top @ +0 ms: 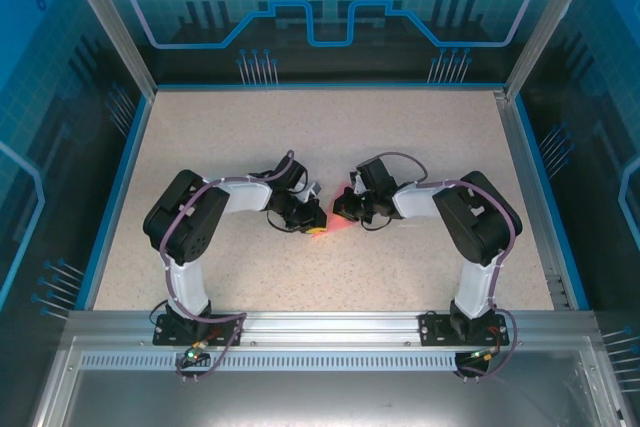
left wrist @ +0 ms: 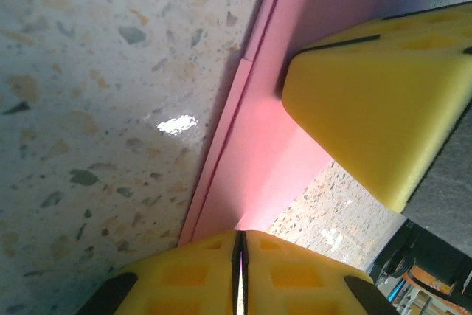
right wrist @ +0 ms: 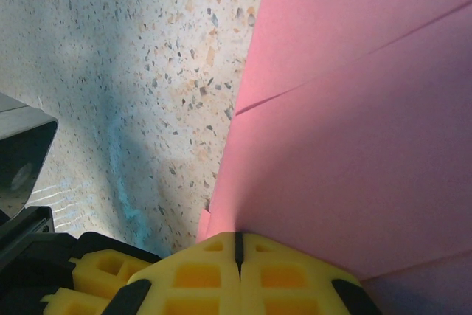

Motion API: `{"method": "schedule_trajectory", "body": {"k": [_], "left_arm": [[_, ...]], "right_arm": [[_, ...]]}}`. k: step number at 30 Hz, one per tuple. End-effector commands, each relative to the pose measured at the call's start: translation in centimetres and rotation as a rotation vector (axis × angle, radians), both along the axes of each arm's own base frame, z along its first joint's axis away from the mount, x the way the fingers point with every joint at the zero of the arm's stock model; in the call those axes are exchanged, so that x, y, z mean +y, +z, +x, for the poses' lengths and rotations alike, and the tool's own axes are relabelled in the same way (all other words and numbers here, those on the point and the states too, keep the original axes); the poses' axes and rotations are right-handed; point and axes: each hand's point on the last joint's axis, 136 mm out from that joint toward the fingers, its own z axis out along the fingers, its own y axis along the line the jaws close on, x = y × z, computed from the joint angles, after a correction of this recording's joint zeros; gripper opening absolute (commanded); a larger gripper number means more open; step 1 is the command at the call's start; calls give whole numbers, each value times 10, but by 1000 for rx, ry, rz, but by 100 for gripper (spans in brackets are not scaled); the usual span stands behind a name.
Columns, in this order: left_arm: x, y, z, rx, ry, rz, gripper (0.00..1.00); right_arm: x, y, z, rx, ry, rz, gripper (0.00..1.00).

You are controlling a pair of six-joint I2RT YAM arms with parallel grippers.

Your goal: Fold a paper plane with a square sheet of paper (pick it up from the middle)

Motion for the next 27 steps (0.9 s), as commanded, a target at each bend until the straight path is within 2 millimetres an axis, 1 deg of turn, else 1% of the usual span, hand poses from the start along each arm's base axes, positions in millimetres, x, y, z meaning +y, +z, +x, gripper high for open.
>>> {"method": "schedule_trajectory", "body": {"k": [1, 4, 6, 11, 12, 14, 16, 27], "left_arm": [[27, -26, -26, 86, -7, 146, 13], [30, -24, -25, 82, -2, 142, 13], [27, -17, -22, 71, -2, 123, 13], [9, 19, -8, 6, 0, 7, 14], [8, 25, -7, -5, 2, -3, 14], [8, 30, -7, -13, 5, -9, 14], [8, 29, -10, -4, 5, -10, 14], [16, 4, -27, 75, -7, 31, 14]], "right_arm": [[-37, -59, -34, 167, -30, -205, 3], [-38, -59, -34, 168, -30, -211, 3], [-38, -60, -34, 170, -29, -214, 3], [-37, -59, -33, 167, -25, -214, 3], [-37, -59, -33, 168, -26, -214, 3], [-37, -59, -33, 168, -25, -214, 3], [-37, -60, -33, 172, -23, -215, 3], [-40, -66, -37, 190, -21, -231, 3]]}}
